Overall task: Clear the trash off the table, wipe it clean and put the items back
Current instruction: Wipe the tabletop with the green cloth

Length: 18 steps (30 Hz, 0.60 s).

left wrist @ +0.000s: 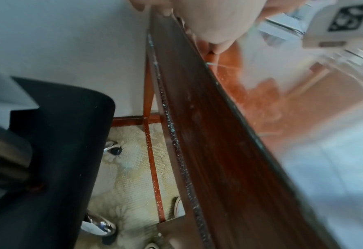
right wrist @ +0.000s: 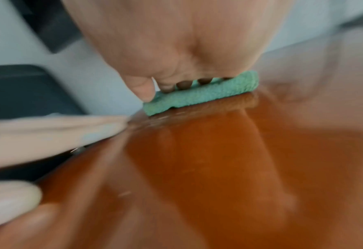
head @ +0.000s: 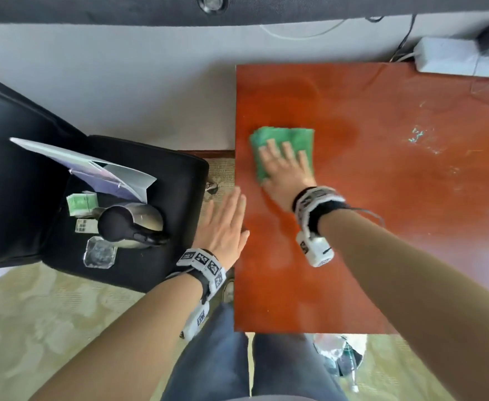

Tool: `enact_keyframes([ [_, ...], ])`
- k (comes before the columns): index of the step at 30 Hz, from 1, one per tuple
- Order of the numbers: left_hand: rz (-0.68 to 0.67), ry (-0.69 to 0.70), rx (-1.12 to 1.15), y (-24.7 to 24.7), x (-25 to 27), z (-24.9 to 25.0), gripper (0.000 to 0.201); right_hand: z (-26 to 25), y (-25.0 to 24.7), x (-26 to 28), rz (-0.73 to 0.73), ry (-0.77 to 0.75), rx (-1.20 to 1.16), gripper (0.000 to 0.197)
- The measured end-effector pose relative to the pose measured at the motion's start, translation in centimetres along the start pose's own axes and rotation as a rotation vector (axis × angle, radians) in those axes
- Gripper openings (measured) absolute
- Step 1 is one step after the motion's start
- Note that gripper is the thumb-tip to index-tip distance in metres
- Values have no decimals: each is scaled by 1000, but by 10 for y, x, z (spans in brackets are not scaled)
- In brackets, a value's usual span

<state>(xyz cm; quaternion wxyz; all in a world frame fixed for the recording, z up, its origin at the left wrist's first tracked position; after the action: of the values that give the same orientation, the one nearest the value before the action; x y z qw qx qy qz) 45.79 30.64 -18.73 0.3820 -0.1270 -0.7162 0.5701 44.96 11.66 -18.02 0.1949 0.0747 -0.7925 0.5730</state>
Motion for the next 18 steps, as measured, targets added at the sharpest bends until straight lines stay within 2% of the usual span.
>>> enact_keyframes([
  [2,-28,98,-64,0,3,5,74,-42,8,-7,-90,-214,58,66],
  [4,-32,117,-83,-2,1,4,73,-25,4,-13,-89,-215,67,64],
  [9,-28,163,-45,-8,0,-2,68,80,-26,-4,80,320,-149,66],
  [11,-36,169,-8,-10,-2,-1,69,88,-29,-7,92,415,-214,67],
  [12,-33,166,1,-9,-3,1,70,81,-31,-12,101,416,-207,67],
  [14,-27,157,-2,-8,-8,4,72,46,-31,-33,84,292,-107,69],
  [18,-20,130,19,-13,-23,15,75,-46,-14,-66,-118,-276,156,63],
])
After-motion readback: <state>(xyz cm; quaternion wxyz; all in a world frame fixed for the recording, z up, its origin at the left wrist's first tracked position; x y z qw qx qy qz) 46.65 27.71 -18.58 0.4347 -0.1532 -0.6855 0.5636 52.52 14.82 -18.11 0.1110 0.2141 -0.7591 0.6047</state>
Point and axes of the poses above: each hand's wrist, its own x-axis away from the middle knuckle, its own y-axis out of the palm, z = x × y, the point moved 4 cm from there along -x, towards the middle knuckle, and after that the axes turned 13 degrees about -y, right-handed, at the moved point
